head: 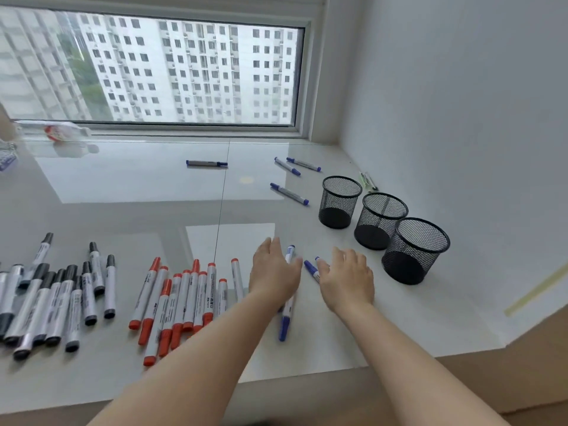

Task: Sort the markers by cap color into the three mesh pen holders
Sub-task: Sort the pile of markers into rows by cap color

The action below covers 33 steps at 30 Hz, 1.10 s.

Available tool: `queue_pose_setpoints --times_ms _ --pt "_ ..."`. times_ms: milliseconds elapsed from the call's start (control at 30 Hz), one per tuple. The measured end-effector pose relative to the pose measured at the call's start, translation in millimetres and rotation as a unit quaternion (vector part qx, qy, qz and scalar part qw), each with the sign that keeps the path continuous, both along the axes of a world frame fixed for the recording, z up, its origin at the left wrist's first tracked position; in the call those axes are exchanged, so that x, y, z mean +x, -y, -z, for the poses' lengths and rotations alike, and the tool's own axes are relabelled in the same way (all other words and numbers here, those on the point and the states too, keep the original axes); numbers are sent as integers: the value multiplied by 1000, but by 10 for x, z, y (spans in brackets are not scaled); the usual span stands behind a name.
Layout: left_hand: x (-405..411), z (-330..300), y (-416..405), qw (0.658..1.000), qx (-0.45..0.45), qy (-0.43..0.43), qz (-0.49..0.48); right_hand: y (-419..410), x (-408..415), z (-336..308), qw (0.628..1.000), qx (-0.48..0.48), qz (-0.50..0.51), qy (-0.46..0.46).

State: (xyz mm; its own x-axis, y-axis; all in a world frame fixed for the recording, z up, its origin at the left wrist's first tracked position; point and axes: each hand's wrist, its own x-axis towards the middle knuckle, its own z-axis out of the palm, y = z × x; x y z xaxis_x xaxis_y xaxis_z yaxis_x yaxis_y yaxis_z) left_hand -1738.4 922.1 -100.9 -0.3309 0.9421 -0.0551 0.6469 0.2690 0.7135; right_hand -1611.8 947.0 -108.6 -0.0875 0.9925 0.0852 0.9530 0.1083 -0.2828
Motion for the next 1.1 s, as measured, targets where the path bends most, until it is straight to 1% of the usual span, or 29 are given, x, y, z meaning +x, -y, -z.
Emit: queue_pose_setpoints --times_ms 67,133,267,400,467,567,633,700,767,800,867,900,933,967,1033,1067,1100 --pt "-244 -144 -109 999 30 -33 5 -141 -104 -161 999 31 -22 -27" --pt "-574 -257 -258 997 38 -60 -7 -334 -269 -285 997 43 -56 -43" --pt "-1344 -265 -706 993 12 -98 -66 -855 -734 -287 993 14 -93 -72" --pt "-2065 -20 -1346 983 -44 -161 -81 -1542 -1193 -90 993 -2 -106 -47" --pt "-2387 88 -1720 974 -59 -202 -81 -1919 -1332 -4 995 13 -99 0" --pt "-2752 215 -2302 956 -33 -283 -74 -2487 -1434 118 994 70 -59 65" --pt "-2917 295 -2639 942 -17 -331 -49 -2757 -1467 219 994 80 -26 73" --pt "-3064 364 -2906 930 -25 -366 -24 -2927 -1496 319 997 56 13 44" --pt "-3168 417 -3094 934 -39 -355 -21 -3009 -1515 383 998 43 43 -5" --pt "-3194 439 -3158 943 -37 -329 -24 -3030 -1521 404 998 48 47 -17" --pt "-3192 469 -3252 966 3 -256 -39 -3038 -1516 420 997 58 48 -30" --pt "-3172 476 -3288 971 25 -234 -46 -3036 -1513 420 996 63 47 -35" --pt "-3142 478 -3325 971 36 -232 -49 -3037 -1512 421 996 65 43 -40" --pt "-3110 477 -3367 966 35 -253 -52 -3042 -1515 423 996 66 39 -41" --pt "-3031 476 -3433 943 15 -327 -64 -3059 -1528 421 997 62 33 -40" --pt "-2990 460 -3454 934 3 -348 -75 -3074 -1539 414 997 57 29 -35" --pt "-2952 433 -3459 934 -14 -348 -84 -3091 -1550 403 998 49 24 -23"
